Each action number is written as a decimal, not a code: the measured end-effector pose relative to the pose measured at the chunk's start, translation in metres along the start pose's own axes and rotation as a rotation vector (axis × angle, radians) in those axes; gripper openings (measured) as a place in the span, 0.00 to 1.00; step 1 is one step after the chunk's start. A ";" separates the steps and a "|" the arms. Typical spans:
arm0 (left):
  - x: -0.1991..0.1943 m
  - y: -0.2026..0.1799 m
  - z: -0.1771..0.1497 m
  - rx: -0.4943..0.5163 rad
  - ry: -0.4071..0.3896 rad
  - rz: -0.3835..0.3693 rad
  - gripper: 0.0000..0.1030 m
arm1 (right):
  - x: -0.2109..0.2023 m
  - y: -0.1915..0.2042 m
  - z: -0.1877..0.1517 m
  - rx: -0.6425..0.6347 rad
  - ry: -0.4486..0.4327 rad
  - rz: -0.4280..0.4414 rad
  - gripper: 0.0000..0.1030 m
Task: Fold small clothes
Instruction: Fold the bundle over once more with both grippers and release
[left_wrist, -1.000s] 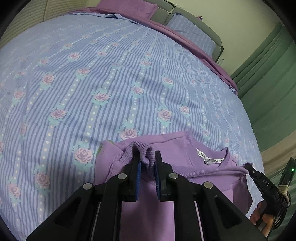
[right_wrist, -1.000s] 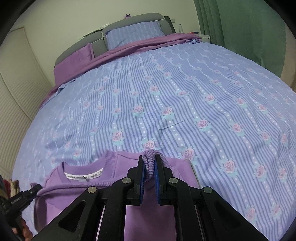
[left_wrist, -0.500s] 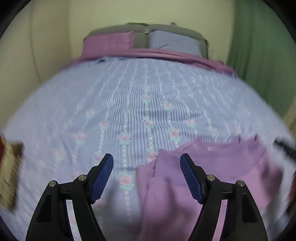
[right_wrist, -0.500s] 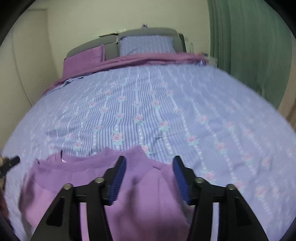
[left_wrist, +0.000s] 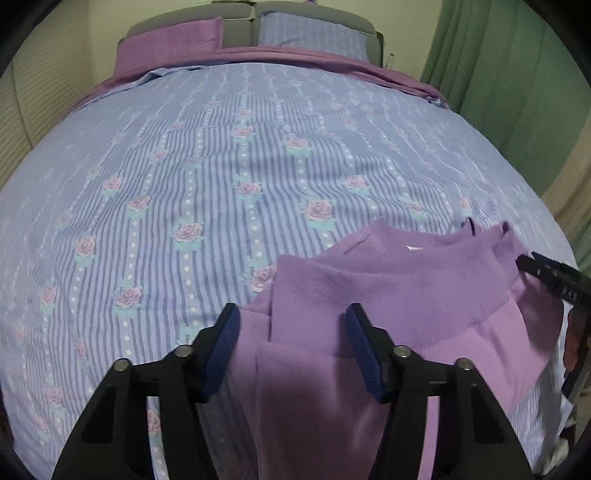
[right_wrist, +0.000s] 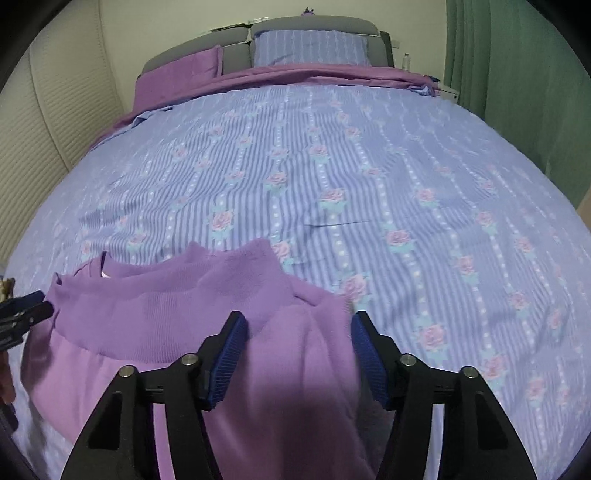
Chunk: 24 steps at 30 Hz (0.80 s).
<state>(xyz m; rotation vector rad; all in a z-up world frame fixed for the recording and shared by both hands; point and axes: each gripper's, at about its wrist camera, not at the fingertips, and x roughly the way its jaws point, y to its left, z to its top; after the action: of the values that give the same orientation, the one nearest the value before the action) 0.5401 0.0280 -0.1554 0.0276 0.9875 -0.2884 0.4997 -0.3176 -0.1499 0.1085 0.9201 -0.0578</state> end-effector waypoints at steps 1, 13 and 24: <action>0.001 0.001 0.000 0.004 -0.002 0.011 0.38 | 0.002 0.002 0.000 -0.011 -0.004 -0.015 0.56; -0.024 0.006 -0.012 -0.001 -0.084 0.026 0.07 | -0.023 0.009 -0.005 -0.007 -0.111 -0.086 0.12; -0.001 0.013 -0.010 -0.050 -0.010 0.021 0.16 | 0.004 0.011 -0.004 -0.003 -0.004 -0.148 0.13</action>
<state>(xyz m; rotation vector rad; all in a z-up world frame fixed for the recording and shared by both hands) 0.5349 0.0424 -0.1618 -0.0088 0.9836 -0.2445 0.4996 -0.3060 -0.1545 0.0371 0.9230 -0.1942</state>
